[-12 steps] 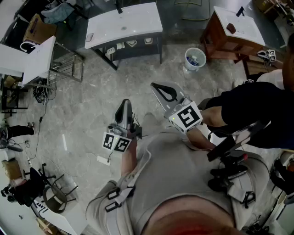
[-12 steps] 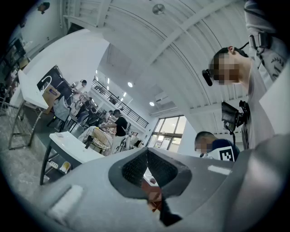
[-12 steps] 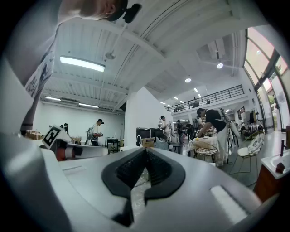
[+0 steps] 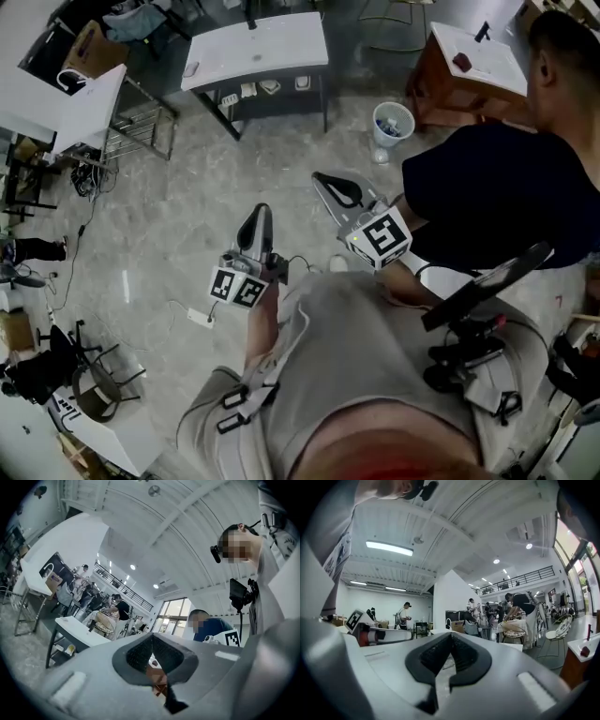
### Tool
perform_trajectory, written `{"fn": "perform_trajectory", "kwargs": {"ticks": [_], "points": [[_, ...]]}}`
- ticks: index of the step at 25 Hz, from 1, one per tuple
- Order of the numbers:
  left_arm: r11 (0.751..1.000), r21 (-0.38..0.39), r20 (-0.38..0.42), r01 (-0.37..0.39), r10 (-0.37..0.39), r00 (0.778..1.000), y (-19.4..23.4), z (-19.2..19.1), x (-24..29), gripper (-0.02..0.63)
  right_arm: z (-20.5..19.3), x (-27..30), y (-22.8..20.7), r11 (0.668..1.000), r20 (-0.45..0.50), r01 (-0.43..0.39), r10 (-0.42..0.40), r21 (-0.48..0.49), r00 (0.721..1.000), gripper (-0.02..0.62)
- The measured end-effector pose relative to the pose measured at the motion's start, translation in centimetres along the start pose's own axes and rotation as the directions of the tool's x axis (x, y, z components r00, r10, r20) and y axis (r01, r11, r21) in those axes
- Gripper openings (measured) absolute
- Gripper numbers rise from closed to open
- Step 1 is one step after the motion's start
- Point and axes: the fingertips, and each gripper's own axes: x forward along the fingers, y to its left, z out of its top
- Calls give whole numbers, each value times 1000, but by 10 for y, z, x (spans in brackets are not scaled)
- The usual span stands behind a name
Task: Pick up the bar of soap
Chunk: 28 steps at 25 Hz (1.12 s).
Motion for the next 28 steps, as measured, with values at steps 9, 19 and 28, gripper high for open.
{"fn": "perform_trajectory", "kwargs": {"ticks": [9, 19, 28], "points": [[987, 28, 68, -157, 154, 986, -11, 2, -47, -2, -29, 5, 14, 992, -37, -95, 99, 86, 994, 3], [957, 50, 69, -287, 284, 956, 2, 5, -62, -2, -33, 15, 13, 976, -30, -155, 161, 151, 987, 3], [936, 127, 55, -328, 323, 945, 20, -1, -42, -2, -38, 25, 0, 979, -50, -157, 164, 127, 985, 3]]}}
